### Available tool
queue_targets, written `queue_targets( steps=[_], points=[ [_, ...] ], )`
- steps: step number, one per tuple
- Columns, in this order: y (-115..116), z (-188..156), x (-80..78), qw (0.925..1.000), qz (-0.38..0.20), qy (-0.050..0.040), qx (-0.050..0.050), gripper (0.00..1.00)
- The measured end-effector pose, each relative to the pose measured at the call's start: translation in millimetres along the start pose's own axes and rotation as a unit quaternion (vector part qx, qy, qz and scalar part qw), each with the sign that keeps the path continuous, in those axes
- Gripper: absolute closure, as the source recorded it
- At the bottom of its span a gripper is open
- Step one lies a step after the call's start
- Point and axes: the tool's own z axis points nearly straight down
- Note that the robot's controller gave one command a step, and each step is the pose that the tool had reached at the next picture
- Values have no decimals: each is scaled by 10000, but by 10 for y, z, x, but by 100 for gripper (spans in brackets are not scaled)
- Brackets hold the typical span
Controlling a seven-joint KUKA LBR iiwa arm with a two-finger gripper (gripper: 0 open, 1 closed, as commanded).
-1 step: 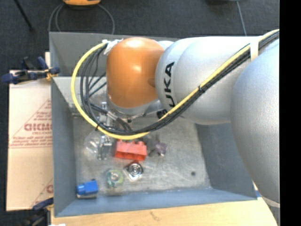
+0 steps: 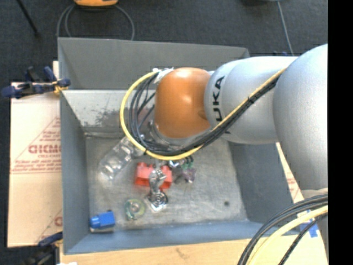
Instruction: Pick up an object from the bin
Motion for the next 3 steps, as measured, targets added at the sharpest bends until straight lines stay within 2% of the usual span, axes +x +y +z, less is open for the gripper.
queue_targets(
  steps=[1, 2, 3],
  points=[
    [-107, 120, 8, 9968, -801, -34, 3, 0],
    [-590, 251, 180, 9814, -1920, 0, 10, 0],
    [-581, 228, 163, 9816, -1910, -23, 11, 100]
  ],
)
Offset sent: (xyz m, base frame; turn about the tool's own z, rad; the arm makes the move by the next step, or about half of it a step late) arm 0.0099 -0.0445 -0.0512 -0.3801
